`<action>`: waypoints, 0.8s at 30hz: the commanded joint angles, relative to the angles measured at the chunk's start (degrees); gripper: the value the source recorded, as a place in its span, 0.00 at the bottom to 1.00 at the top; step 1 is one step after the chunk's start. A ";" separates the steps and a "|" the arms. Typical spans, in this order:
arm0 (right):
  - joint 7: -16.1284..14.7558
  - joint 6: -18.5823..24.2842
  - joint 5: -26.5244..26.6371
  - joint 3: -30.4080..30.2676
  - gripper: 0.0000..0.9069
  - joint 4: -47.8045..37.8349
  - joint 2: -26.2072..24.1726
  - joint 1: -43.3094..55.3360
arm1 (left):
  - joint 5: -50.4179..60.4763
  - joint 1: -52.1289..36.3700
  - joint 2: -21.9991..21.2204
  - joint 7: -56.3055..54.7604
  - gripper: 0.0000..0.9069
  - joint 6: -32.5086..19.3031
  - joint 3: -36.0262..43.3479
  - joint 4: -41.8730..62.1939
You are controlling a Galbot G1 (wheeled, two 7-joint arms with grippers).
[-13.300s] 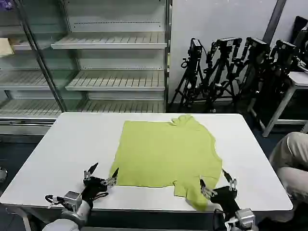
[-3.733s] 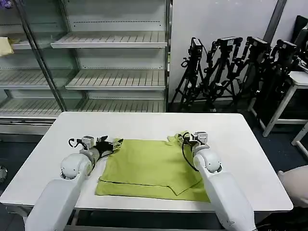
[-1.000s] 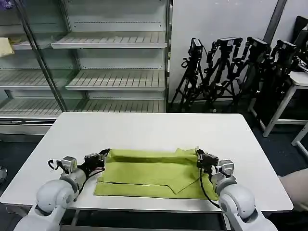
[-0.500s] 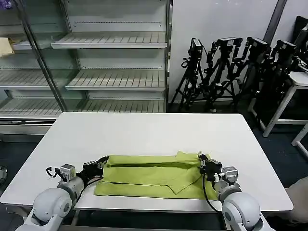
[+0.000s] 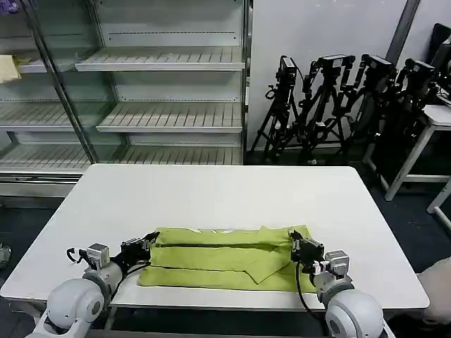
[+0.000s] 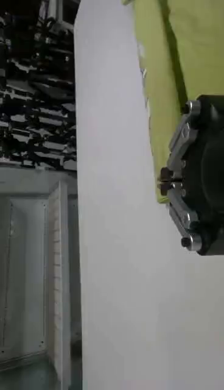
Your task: Fold and organize the clothes.
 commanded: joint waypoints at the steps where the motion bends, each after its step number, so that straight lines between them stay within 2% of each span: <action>1: 0.24 -0.21 0.01 0.71 0.00 1.27 0.02 -1.80 | 0.44 0.18 -0.01 0.15 0.01 -0.01 -0.23 0.45; 10: -0.06 -0.07 -0.99 0.70 0.00 1.00 0.26 -3.68 | 0.47 1.28 -0.13 0.31 0.01 0.03 0.04 -0.12; 11: -0.08 -0.13 -1.17 0.66 0.20 1.02 0.20 -3.73 | 0.60 1.41 -0.10 0.27 0.02 0.04 0.10 -0.24; 12: -0.15 -0.18 -1.67 0.68 0.80 1.04 0.12 -3.80 | 1.67 1.65 -0.06 0.11 0.08 0.07 0.14 -0.49; 13: -0.42 0.16 -1.96 0.85 1.00 0.95 0.09 -3.81 | 2.44 1.96 -0.03 0.23 0.79 0.09 0.02 -0.60; 14: -0.57 0.28 -2.07 1.12 1.00 0.93 0.08 -3.87 | 2.66 2.24 -0.05 0.30 1.00 0.08 -0.21 -0.94; 20: -1.54 1.04 -1.85 5.09 1.00 1.62 -0.58 -4.68 | -1.33 3.97 -0.88 -1.95 1.00 0.06 -3.67 -5.70; 24: -2.17 1.60 -1.86 7.18 1.00 2.85 -0.82 -5.90 | -5.83 5.90 -1.82 -8.51 1.00 0.04 -2.99 -8.78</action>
